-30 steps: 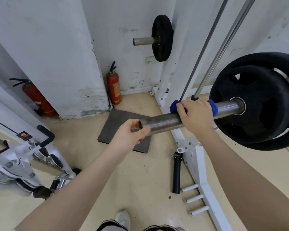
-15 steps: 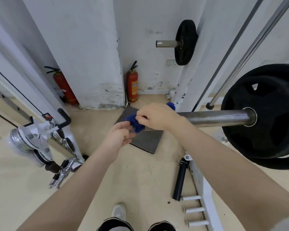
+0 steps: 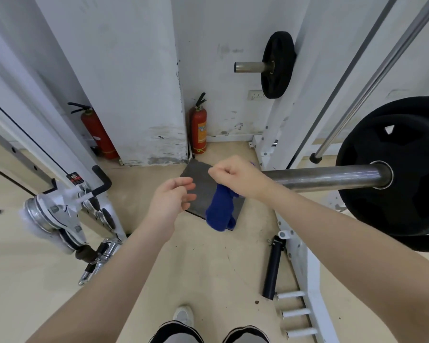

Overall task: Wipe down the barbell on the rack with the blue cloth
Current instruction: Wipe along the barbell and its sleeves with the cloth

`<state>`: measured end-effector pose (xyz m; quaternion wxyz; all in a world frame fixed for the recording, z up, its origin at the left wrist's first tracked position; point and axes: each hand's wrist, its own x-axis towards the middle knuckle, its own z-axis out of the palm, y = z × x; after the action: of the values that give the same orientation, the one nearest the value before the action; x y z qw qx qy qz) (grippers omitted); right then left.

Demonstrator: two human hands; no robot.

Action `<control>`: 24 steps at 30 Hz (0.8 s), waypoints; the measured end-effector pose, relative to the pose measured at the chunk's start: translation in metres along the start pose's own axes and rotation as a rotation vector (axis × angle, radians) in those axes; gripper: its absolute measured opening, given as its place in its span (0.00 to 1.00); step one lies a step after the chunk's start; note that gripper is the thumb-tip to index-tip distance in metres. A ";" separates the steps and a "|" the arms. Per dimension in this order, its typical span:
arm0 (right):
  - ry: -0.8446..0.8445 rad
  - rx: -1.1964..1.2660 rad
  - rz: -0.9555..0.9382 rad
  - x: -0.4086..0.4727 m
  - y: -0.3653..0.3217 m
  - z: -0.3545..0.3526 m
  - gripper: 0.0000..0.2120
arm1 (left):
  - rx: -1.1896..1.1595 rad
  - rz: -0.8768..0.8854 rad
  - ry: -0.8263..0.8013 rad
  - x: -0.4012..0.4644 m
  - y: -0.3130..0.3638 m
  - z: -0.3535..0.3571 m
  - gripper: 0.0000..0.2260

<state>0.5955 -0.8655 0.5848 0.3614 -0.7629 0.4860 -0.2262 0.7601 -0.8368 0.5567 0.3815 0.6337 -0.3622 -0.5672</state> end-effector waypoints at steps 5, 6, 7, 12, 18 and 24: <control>0.364 0.603 0.156 -0.039 -0.006 -0.019 0.27 | 0.028 0.190 0.017 -0.014 0.024 0.025 0.15; 0.368 0.590 0.176 -0.052 -0.002 -0.022 0.26 | 0.029 0.238 0.011 -0.019 0.028 0.032 0.15; 0.362 0.573 0.216 -0.064 0.003 -0.024 0.26 | 0.032 0.286 -0.005 -0.025 0.032 0.040 0.16; 0.442 0.695 0.610 -0.120 0.035 -0.042 0.23 | 0.086 0.418 -0.234 -0.061 0.040 0.094 0.16; 0.559 1.172 0.499 -0.198 0.038 -0.079 0.13 | 0.220 0.403 -0.539 -0.105 0.016 0.161 0.09; 0.488 1.192 0.137 -0.289 0.047 -0.127 0.22 | 0.426 0.548 -0.750 -0.161 0.004 0.236 0.20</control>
<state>0.3570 -0.6580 0.6308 0.6158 -0.3252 0.3927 -0.6007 0.5104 -0.7122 0.6155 0.2226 0.3320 -0.7347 -0.5482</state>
